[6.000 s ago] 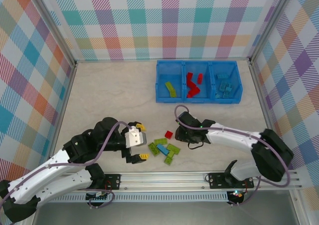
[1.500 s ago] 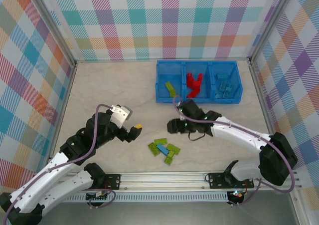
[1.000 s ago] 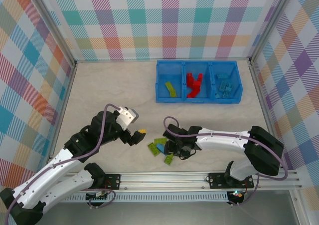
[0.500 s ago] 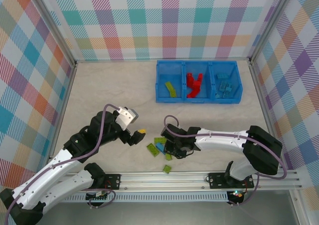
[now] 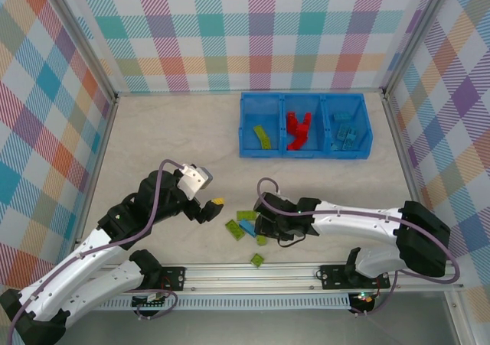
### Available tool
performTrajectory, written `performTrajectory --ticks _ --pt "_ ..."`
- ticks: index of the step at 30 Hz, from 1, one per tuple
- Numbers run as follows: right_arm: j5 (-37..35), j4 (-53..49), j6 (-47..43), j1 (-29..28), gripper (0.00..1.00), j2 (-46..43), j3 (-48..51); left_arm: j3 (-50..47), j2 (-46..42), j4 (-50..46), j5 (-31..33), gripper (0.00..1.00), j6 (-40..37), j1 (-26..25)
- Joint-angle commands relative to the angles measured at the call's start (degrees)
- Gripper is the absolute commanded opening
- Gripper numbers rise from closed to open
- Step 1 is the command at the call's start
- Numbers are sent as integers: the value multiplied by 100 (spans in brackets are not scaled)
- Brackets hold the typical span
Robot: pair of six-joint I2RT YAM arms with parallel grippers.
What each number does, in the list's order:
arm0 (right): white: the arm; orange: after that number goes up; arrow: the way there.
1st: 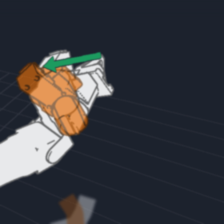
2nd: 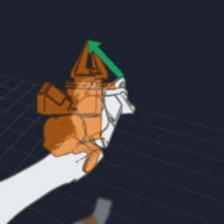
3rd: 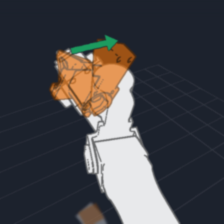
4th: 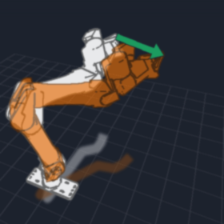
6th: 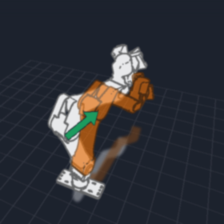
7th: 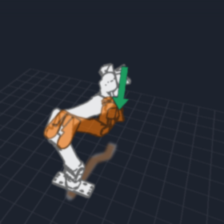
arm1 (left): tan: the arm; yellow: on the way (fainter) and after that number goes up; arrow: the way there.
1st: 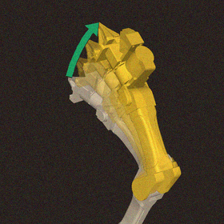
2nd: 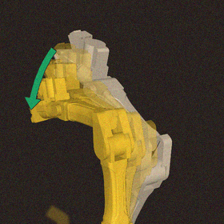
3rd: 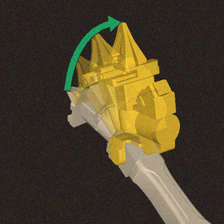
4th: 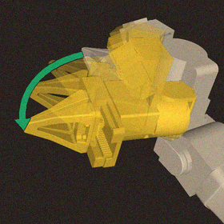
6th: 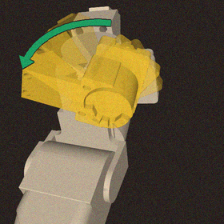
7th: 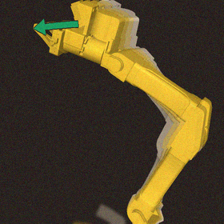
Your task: Sort the legos into containers by color
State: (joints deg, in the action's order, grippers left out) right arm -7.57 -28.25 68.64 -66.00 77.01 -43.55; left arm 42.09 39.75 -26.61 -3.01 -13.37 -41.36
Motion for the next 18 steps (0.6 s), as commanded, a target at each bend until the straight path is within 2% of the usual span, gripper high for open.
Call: performTrajectory --ticks 1,8,18 --pt "-125 -359 -408 -337 48 143 -138 22 -24 30 -31 100 -83 67" --pt "-324 -572 -476 -615 48 955 -574 21 -82 -20 -309 100 -244 72" --pt "-527 -488 -703 -628 35 1649 -880 61 -85 -175 -568 100 -381 67"
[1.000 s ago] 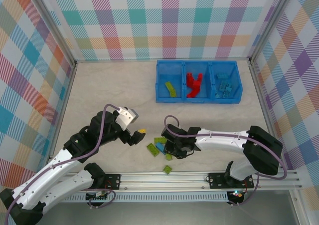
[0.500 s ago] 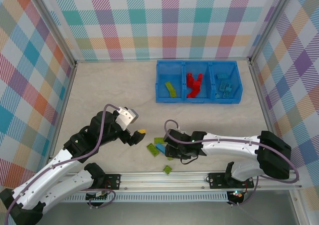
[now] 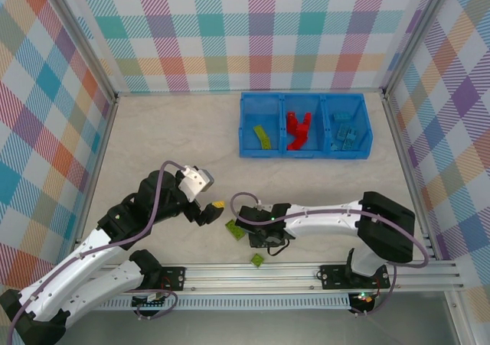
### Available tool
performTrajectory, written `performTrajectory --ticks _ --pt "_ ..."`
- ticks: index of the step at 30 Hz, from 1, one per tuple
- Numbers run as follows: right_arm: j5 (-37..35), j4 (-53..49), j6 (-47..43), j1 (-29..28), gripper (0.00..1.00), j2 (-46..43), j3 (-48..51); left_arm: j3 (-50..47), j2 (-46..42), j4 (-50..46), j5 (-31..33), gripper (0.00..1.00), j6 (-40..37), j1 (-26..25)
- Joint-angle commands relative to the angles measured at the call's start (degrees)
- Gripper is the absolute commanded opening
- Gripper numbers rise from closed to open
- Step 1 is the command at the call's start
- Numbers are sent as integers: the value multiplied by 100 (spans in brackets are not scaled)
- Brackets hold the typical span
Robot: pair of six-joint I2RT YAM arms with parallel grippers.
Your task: Sort the legos into containers by color
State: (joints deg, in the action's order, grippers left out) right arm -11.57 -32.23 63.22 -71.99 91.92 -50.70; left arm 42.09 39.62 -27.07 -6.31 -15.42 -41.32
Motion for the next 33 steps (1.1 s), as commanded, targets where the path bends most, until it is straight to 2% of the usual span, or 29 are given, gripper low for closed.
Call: performTrajectory --ticks 1,5,9,14,16,19,21,27,31,33 --pt "-86 -62 -170 -32 33 208 -181 86 -85 -242 -460 100 -335 65" --pt "-62 -55 -100 -34 24 155 -175 123 -105 -447 -987 100 -566 63" --pt "-266 -161 -164 4 19 -385 -125 189 5 -569 -1336 100 -717 63" --pt "-319 -137 -612 644 17 -1484 -55 156 -26 -386 -2610 100 -997 63" --pt "-251 101 -961 1088 16 -1866 -25 110 -99 -293 -2822 100 -1016 63" --pt "-108 535 -1682 1869 16 -2134 -109 76 -223 -277 -2686 100 -1009 63" --pt "-77 701 -2203 2417 16 -1981 -355 42 -306 -180 -2449 100 -911 65" --pt "199 1005 -3514 3878 15 -191 -1940 -107 -670 199 -1396 100 -398 65" --pt "443 863 -3796 4228 14 1117 -3283 -131 -887 123 -782 100 -277 63" --pt "492 669 -3844 4228 17 1659 -3915 -147 -937 99 -625 100 -277 63"
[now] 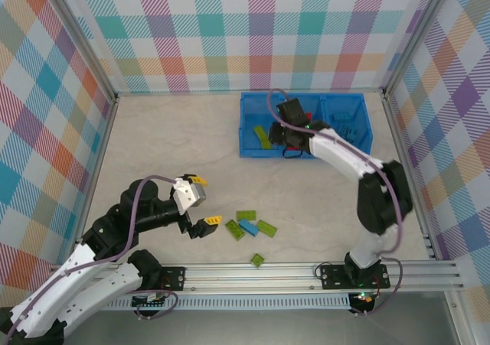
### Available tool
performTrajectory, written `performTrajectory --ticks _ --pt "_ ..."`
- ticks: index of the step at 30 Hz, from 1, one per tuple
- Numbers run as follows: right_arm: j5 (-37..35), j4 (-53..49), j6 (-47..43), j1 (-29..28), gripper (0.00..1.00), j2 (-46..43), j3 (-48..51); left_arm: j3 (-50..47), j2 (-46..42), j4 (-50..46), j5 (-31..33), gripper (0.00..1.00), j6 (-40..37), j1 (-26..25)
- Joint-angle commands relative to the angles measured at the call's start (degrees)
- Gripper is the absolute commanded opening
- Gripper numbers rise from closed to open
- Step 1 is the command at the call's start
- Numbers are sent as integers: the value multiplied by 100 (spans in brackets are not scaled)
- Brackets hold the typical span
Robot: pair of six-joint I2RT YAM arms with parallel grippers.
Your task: Sort the legos into containers by color
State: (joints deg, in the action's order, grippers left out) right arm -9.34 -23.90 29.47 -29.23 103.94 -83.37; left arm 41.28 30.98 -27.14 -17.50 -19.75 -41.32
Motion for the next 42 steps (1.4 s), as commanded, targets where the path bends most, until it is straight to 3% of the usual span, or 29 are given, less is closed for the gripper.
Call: performTrajectory --ticks 1,5,8,11,14,19,24,27,31,37,42 --pt "321 -273 -494 -43 22 715 -975 -67 -83 121 544 100 163 63" --pt "310 -750 -504 -47 42 1282 -1891 -67 -58 164 568 100 232 67" --pt "310 -849 -487 -47 51 1120 -1909 -67 -14 113 517 100 189 63" --pt "463 -880 -478 -77 51 575 -1478 -24 47 -29 484 100 26 63" --pt "663 -761 -659 -318 51 -326 -509 1 108 -189 486 100 -138 63" --pt "925 -486 -643 -1269 51 -2178 1878 -5 163 -221 275 100 -311 63" --pt "603 -968 1484 -2740 49 -3278 3384 -51 239 -104 249 100 -266 63" --pt "610 -1061 2338 -3778 52 -3203 3657 -14 255 -186 251 100 -277 64" --pt "691 -1180 2487 -4704 60 -2431 3274 -41 175 -195 275 100 -308 63" --pt "735 -1566 2177 -5021 88 -1433 2808 -58 123 -265 308 100 -372 63" --pt "837 -1400 1740 -5036 87 -1096 2859 -50 104 -265 293 100 -372 63"
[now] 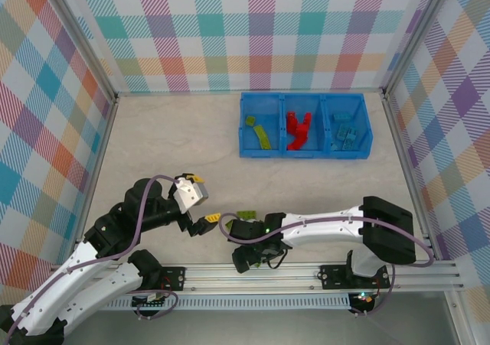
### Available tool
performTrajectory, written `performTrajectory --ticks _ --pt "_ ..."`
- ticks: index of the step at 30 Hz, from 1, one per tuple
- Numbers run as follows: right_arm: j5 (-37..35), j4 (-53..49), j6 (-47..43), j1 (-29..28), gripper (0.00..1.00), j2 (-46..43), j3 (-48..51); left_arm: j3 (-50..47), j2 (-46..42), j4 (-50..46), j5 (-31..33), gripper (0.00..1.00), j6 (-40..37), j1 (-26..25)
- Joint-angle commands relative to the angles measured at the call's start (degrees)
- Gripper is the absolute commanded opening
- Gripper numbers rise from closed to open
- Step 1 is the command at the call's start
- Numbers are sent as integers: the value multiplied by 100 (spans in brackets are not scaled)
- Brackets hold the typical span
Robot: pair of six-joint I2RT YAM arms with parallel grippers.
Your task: Sort the legos into containers by color
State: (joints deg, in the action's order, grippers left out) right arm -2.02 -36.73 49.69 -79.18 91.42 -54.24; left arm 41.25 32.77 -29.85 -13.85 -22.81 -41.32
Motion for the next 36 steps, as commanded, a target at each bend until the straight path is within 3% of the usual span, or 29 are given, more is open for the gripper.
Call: performTrajectory --ticks 1,8,14,18,23,26,30,33,36 --pt "125 -67 -338 -38 83 227 -52 -48 -78 5 -73 100 -58 69" --pt "113 -95 -230 -38 59 648 -61 -39 -113 -6 -48 100 -48 55" --pt "-233 -149 -69 -28 36 447 119 -56 -100 12 -46 100 -40 54" --pt "-212 152 31 236 30 -46 482 -47 -69 9 -122 100 -40 58" --pt "77 1336 -173 1255 24 -1249 1026 -69 -71 137 -629 100 -92 62" --pt "24 1589 -592 1973 19 -1681 875 -111 -78 280 -1137 100 -124 54" --pt "113 1706 -1324 2589 20 -1520 151 -153 -74 517 -1170 100 33 54" --pt "98 1965 -1765 3087 20 -1142 -381 -171 -62 724 -568 100 617 63" --pt "226 2124 -1981 3764 19 -422 -1083 -135 -26 726 -363 100 799 63"
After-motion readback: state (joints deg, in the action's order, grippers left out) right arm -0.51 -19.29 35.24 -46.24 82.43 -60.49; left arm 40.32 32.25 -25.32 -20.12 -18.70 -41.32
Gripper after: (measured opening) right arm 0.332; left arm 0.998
